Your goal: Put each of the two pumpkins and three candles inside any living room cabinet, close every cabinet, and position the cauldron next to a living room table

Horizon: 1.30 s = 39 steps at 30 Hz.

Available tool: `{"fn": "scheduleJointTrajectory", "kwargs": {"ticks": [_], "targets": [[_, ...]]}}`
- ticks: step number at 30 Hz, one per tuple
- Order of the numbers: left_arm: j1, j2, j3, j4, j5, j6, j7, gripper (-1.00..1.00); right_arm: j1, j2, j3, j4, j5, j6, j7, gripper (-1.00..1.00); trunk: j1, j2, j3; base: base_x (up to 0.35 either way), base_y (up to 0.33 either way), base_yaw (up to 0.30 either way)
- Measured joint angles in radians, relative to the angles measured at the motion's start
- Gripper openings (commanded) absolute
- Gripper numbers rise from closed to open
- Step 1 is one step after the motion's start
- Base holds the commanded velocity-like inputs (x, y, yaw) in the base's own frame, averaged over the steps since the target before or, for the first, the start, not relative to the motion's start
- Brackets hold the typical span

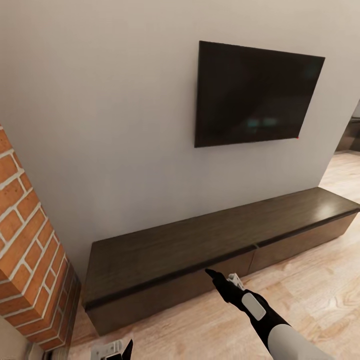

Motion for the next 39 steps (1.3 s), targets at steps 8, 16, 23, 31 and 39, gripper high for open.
{"fn": "scheduleJointTrajectory", "kwargs": {"ticks": [8, 16, 23, 31, 39], "targets": [[0.001, 0.000, -0.002, 0.002, -0.001, -0.004, -0.002, 1.00, 0.001, -0.030, -0.001, 0.001, 0.002, -0.001, 0.078, 1.00, 0.031, -0.056, -0.025, 0.000, 0.000, 0.000], [-0.001, 0.000, -0.003, 0.013, -0.001, -0.004, -0.002, 1.00, 0.002, -0.046, -0.002, 0.001, 0.003, -0.001, 0.137, 1.00, 0.061, -0.112, -0.050, 0.000, 0.000, 0.000], [-0.001, 0.000, -0.003, 0.016, 0.001, -0.004, 0.000, 1.00, 0.002, -0.054, -0.001, 0.001, 0.004, -0.002, 0.166, 1.00, 0.088, -0.161, -0.072, 0.000, 0.000, 0.000], [-0.001, 0.000, -0.004, 0.017, -0.002, -0.004, 0.000, 1.00, 0.003, -0.056, -0.001, 0.001, 0.001, -0.003, 0.189, 1.00, 0.119, -0.217, -0.097, 0.000, 0.000, 0.000], [-0.001, 0.000, -0.004, 0.018, -0.004, -0.004, 0.000, 1.00, 0.005, -0.059, -0.004, 0.015, 0.000, -0.006, 0.252, 1.00, 0.150, -0.273, -0.122, 0.000, 0.000, 0.000]]}}
